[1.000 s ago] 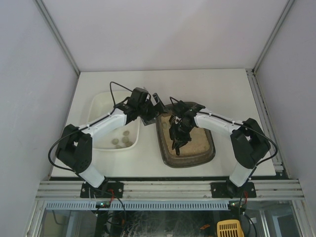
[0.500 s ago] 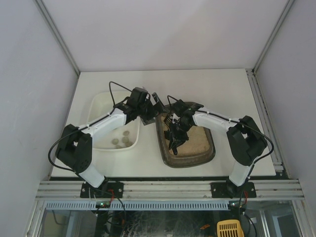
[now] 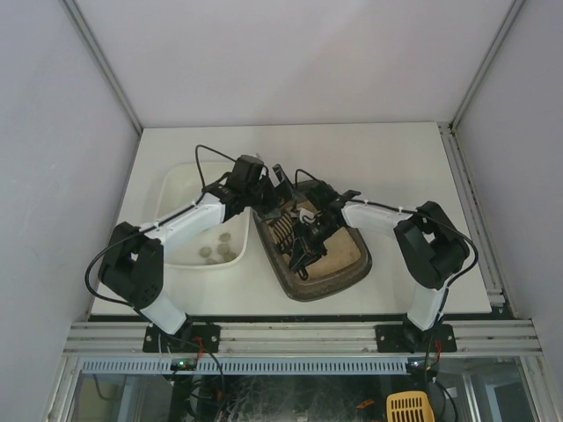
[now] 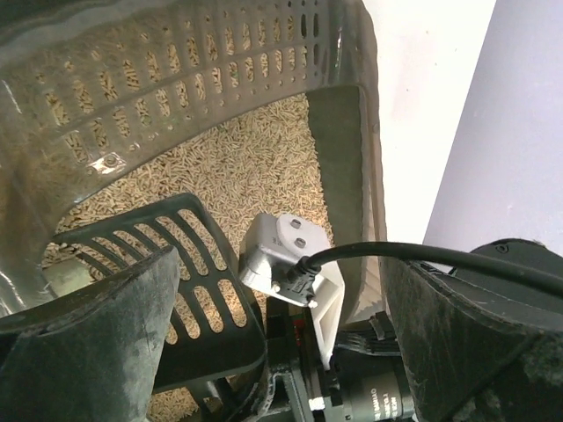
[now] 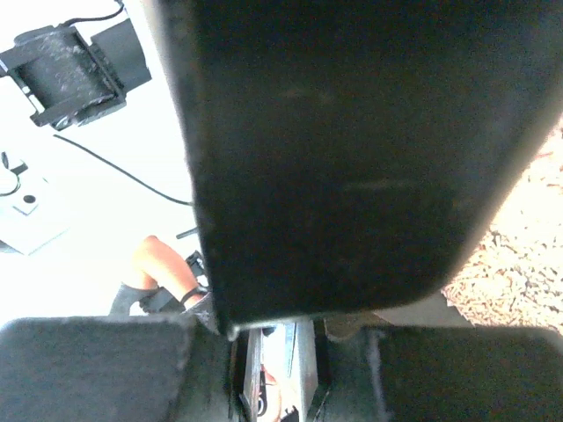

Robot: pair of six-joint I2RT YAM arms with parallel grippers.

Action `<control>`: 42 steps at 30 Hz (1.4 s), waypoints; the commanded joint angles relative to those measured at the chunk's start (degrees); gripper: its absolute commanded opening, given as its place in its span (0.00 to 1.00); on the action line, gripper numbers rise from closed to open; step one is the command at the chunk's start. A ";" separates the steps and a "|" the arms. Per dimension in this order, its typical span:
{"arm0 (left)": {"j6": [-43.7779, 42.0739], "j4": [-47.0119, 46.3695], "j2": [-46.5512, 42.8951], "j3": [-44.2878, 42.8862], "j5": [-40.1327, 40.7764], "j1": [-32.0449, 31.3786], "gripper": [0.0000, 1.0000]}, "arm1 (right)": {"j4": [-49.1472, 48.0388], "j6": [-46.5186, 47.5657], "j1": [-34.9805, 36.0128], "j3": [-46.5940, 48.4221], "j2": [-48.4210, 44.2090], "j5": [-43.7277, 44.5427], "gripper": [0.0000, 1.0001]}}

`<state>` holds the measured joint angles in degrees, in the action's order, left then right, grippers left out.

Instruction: Clean the litter box

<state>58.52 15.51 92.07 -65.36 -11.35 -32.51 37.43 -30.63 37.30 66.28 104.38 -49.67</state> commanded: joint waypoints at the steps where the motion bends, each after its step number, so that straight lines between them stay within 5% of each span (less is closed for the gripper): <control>1: 0.22 -1.97 -2.94 1.47 -1.11 -0.19 1.00 | -5.73 -0.65 -3.21 -4.11 -5.85 -6.66 0.00; 18: -4.18 -0.95 -6.44 -1.96 -0.87 1.12 1.00 | -12.61 -4.70 -9.61 -19.34 -23.39 -3.57 0.00; 27: -14.63 4.63 -13.91 -10.36 1.43 10.98 1.00 | -34.35 -11.94 -8.15 -36.35 -41.78 3.29 0.00; 37: -34.91 21.23 -17.24 -20.02 5.06 17.05 1.00 | -42.52 -5.00 0.91 -42.76 -52.40 13.97 0.00; 39: -39.90 22.62 -17.46 -18.56 1.11 18.64 1.00 | -45.00 -6.34 0.40 -44.81 -54.50 17.45 0.00; 42: -36.65 17.30 -18.72 -11.96 -14.11 25.90 1.00 | -43.17 -3.49 4.55 -43.61 -53.34 21.11 0.00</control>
<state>26.20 33.58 74.81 -82.43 -11.55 -13.43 -1.63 -37.87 38.63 21.71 50.96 -34.57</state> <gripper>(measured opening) 0.996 0.127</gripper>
